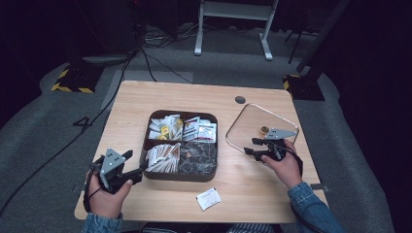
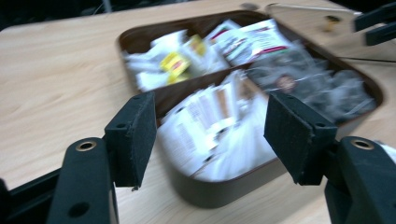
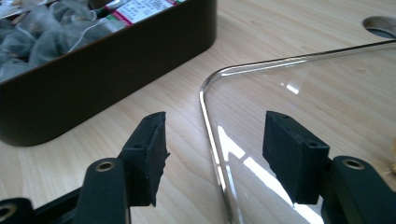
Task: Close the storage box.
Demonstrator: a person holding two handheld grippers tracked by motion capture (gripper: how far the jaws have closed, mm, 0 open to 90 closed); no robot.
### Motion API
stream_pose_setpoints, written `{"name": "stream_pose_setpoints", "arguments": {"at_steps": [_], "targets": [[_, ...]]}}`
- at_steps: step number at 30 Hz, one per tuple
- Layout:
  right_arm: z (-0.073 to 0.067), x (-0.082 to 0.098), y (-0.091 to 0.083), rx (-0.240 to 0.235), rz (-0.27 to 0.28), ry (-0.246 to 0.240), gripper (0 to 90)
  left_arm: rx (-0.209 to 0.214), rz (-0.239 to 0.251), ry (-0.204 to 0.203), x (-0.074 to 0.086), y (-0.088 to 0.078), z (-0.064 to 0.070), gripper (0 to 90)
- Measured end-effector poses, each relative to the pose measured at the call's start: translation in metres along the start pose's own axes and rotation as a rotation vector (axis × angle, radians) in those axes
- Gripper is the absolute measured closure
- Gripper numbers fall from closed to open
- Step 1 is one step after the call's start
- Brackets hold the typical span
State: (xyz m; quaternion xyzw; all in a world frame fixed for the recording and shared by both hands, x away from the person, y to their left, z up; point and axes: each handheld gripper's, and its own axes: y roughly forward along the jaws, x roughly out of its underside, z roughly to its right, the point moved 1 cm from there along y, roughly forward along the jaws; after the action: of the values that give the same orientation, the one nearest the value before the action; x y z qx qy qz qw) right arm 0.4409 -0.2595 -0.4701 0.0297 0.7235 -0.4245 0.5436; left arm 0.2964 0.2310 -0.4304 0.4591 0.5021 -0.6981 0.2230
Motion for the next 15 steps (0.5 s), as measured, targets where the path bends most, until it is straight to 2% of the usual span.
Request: {"name": "stream_pose_setpoints", "arguments": {"at_steps": [4, 7, 9, 10, 11, 12, 15], "targets": [[0.012, -0.001, -0.003, 0.028, 0.005, 0.032, 40.6, -0.029, -0.031, -0.062, 0.011, 0.008, -0.014, 33.5], [0.025, -0.002, -0.003, 0.057, -0.015, 0.042, 40.7, -0.056, -0.051, -0.084, 0.017, 0.012, -0.024, 32.8], [0.031, -0.003, -0.002, 0.072, -0.028, 0.043, 40.7, -0.065, -0.061, -0.091, 0.021, 0.013, -0.03, 31.6], [0.038, -0.005, -0.001, 0.089, -0.044, 0.047, 40.6, -0.07, -0.074, -0.082, 0.024, 0.014, -0.033, 27.9], [0.038, -0.005, -0.001, 0.089, -0.044, 0.047, 40.6, -0.07, -0.088, -0.073, 0.026, 0.015, -0.036, 27.9], [0.045, -0.007, 0.001, 0.107, -0.067, 0.05, 40.6, -0.072, -0.094, -0.068, 0.03, 0.016, -0.039, 26.6], [0.052, -0.009, 0.002, 0.124, -0.084, 0.05, 40.6, -0.059, -0.129, -0.081, 0.04, 0.022, -0.046, 23.8]]}}
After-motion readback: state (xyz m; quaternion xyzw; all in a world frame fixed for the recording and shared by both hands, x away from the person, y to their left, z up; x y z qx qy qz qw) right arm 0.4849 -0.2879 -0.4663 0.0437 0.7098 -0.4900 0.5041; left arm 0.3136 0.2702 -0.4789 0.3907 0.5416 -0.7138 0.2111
